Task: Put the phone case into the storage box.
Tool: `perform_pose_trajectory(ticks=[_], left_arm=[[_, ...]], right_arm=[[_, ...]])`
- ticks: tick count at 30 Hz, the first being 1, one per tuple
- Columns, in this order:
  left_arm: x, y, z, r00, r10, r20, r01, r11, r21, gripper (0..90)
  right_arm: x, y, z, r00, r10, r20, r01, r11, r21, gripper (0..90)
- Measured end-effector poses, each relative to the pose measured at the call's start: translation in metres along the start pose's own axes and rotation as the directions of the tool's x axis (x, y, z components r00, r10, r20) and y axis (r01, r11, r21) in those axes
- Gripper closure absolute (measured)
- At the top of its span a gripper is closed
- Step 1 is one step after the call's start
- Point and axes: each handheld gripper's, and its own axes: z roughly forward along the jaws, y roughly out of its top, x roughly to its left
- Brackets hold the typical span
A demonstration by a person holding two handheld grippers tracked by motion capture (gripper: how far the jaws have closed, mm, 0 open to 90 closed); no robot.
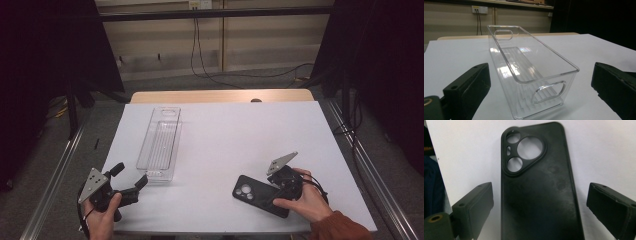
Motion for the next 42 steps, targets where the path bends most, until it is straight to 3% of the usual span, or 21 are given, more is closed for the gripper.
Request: perform_pose_trajectory(ticks=[13,21,42], left_arm=[[0.0,0.0,0.0,1.0,-0.001,0.001,0.001,1.0,-0.001,2.5],[0.0,0.0,-0.001,1.0,-0.002,-0.001,0.002,1.0,-0.004,2.5],[0.001,0.0,-0.001,1.0,-0.001,-0.002,0.001,1.0,-0.003,2.5]], right_arm=[[0.006,0.006,0.012,0.9983,-0.056,0.015,0.055,0.995,0.082,8.4],[0.013,0.006,0.017,0.9904,-0.12,0.069,0.111,0.987,0.114,7.5],[0.016,0.007,0.016,0.9897,-0.108,0.094,0.097,0.988,0.118,14.3]])
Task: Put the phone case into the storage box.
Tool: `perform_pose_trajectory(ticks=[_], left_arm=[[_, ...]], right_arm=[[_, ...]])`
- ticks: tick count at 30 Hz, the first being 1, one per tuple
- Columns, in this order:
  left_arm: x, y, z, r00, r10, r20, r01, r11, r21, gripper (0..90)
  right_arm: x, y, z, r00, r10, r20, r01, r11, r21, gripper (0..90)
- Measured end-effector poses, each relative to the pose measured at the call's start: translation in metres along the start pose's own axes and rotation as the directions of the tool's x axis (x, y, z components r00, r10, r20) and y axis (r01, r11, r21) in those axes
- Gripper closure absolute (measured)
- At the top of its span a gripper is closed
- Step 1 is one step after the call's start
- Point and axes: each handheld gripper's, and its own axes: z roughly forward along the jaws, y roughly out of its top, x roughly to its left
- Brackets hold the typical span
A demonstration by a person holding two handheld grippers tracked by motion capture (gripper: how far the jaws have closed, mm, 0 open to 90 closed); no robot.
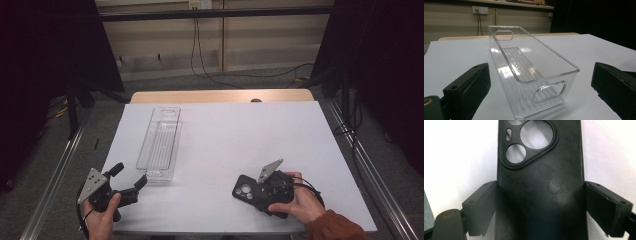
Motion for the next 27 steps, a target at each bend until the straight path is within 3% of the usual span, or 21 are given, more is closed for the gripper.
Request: perform_pose_trajectory(ticks=[10,19,22,27], left_arm=[[0.0,0.0,0.0,1.0,0.001,0.001,-0.001,1.0,0.0,2.5],[-0.001,0.0,0.0,1.0,0.001,0.002,-0.001,1.0,0.001,2.5],[0.0,0.0,0.0,1.0,0.0,0.003,0.0,1.0,0.001,2.5],[0.0,0.0,0.0,1.0,0.001,0.003,-0.001,1.0,0.0,2.5]], right_arm=[[-0.001,-0.001,-0.001,0.9996,0.026,0.01,-0.026,1.0,-0.013,14.7],[-0.008,-0.004,-0.006,0.9977,0.063,0.024,-0.062,0.996,-0.071,14.7],[-0.012,-0.006,-0.011,0.9959,0.082,0.038,-0.078,0.99,-0.116,14.7],[-0.014,-0.007,-0.014,0.9938,0.102,0.045,-0.095,0.986,-0.137,14.7]])
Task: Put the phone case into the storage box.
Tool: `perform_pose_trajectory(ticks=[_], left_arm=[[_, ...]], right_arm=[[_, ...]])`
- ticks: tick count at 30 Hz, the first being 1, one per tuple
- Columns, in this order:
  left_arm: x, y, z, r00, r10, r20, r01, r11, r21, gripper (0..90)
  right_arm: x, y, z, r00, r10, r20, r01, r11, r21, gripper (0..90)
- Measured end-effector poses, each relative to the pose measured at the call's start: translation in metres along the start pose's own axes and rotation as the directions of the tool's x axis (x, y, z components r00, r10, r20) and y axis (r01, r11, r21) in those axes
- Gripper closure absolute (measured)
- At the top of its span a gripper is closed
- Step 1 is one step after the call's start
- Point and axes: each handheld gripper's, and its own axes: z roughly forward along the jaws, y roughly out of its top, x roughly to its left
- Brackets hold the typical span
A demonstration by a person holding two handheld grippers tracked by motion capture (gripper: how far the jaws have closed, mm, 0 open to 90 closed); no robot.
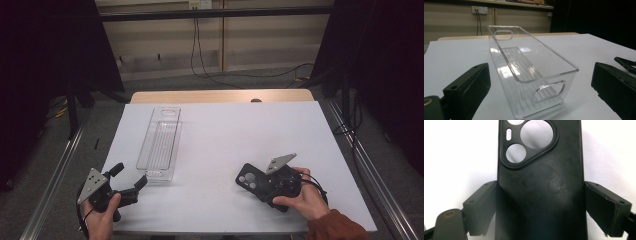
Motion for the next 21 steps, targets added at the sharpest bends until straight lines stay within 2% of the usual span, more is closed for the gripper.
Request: perform_pose_trajectory(ticks=[4,12,21], left_arm=[[0.0,0.0,-0.001,1.0,0.001,0.001,-0.001,1.0,-0.003,2.5],[0.001,0.0,-0.001,1.0,-0.002,-0.001,0.002,1.0,-0.005,2.5],[0.001,0.001,-0.002,1.0,0.002,0.002,-0.002,1.0,-0.002,2.5]], right_arm=[[-0.002,0.0,0.001,1.0,-0.001,0.003,0.001,1.0,-0.018,14.7],[-0.005,-0.002,-0.002,0.9994,0.029,0.015,-0.028,0.996,-0.079,14.6],[-0.011,-0.007,-0.005,0.996,0.087,0.024,-0.081,0.983,-0.165,14.6]])
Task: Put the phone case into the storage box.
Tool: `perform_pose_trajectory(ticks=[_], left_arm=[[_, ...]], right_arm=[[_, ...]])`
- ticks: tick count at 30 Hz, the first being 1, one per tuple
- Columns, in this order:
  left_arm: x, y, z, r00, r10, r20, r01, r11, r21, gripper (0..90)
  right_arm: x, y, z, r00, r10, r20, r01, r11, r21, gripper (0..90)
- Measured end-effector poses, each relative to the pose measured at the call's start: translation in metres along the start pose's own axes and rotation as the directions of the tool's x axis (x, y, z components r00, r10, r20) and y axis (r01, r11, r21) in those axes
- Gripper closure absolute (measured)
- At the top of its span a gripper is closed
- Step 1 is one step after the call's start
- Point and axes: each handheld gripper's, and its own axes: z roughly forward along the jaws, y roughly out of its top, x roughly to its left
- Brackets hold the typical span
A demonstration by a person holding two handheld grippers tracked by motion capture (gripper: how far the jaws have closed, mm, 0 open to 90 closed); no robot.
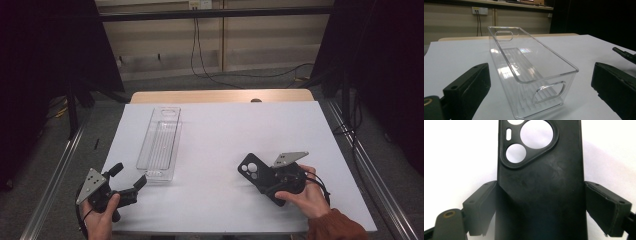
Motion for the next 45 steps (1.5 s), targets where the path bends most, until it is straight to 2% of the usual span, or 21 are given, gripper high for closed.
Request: perform_pose_trajectory(ticks=[11,19,22,24,27,28,29,33,34,35,36,37,45], left_arm=[[0.0,0.0,-0.001,1.0,-0.001,-0.003,0.001,1.0,-0.005,2.5],[-0.001,0.0,-0.001,1.0,-0.004,-0.001,0.004,0.9999,-0.01,2.5],[-0.001,0.0,0.0,1.0,0.0,-0.003,0.0,1.0,-0.006,2.5],[-0.001,0.0,0.0,1.0,-0.004,-0.001,0.004,1.0,-0.006,2.5],[-0.001,0.0,0.0,1.0,0.002,-0.003,-0.002,1.0,-0.001,2.5],[-0.001,0.0,0.0,1.0,0.002,-0.003,-0.002,1.0,-0.001,2.5],[-0.002,0.0,0.0,1.0,-0.006,-0.004,0.006,1.0,-0.006,2.5],[-0.001,0.0,0.0,1.0,-0.003,-0.005,0.003,1.0,-0.006,2.5],[-0.001,0.0,0.0,1.0,-0.001,-0.006,0.001,1.0,-0.004,2.4],[-0.001,0.0,0.0,1.0,0.002,-0.006,-0.002,1.0,-0.001,2.4],[-0.002,0.0,0.0,1.0,-0.002,-0.006,0.002,1.0,-0.006,2.4],[-0.001,0.0,0.0,1.0,0.001,-0.006,-0.001,1.0,-0.003,2.4],[-0.003,0.001,0.002,1.0,0.0,0.01,0.0,1.0,-0.004,2.4]], right_arm=[[-0.004,-0.003,-0.003,0.9992,0.034,0.019,-0.032,0.995,-0.098,14.5],[-0.007,-0.005,-0.005,0.998,0.055,0.031,-0.049,0.984,-0.173,14.4],[-0.008,-0.005,-0.008,0.998,0.05,0.038,-0.041,0.975,-0.218,14.3],[-0.008,-0.005,-0.008,0.998,0.048,0.041,-0.037,0.973,-0.226,14.3],[-0.007,-0.004,-0.011,0.9976,0.053,0.044,-0.04,0.964,-0.263,14.3],[-0.007,-0.004,-0.011,0.9976,0.053,0.044,-0.04,0.964,-0.263,14.3],[-0.007,-0.004,-0.014,0.9972,0.061,0.043,-0.046,0.956,-0.289,14.3],[-0.007,-0.006,-0.017,0.9957,0.073,0.057,-0.051,0.947,-0.316,14.3],[-0.007,-0.007,-0.017,0.9951,0.082,0.055,-0.059,0.939,-0.339,14.3],[-0.007,-0.007,-0.017,0.9951,0.082,0.055,-0.059,0.939,-0.339,14.3],[-0.006,-0.01,-0.017,0.9949,0.086,0.053,-0.061,0.929,-0.365,14.3],[-0.006,-0.011,-0.017,0.9951,0.087,0.048,-0.063,0.924,-0.377,14.2],[-0.006,-0.017,-0.016,0.9956,0.088,0.033,-0.067,0.911,-0.406,14.2]])
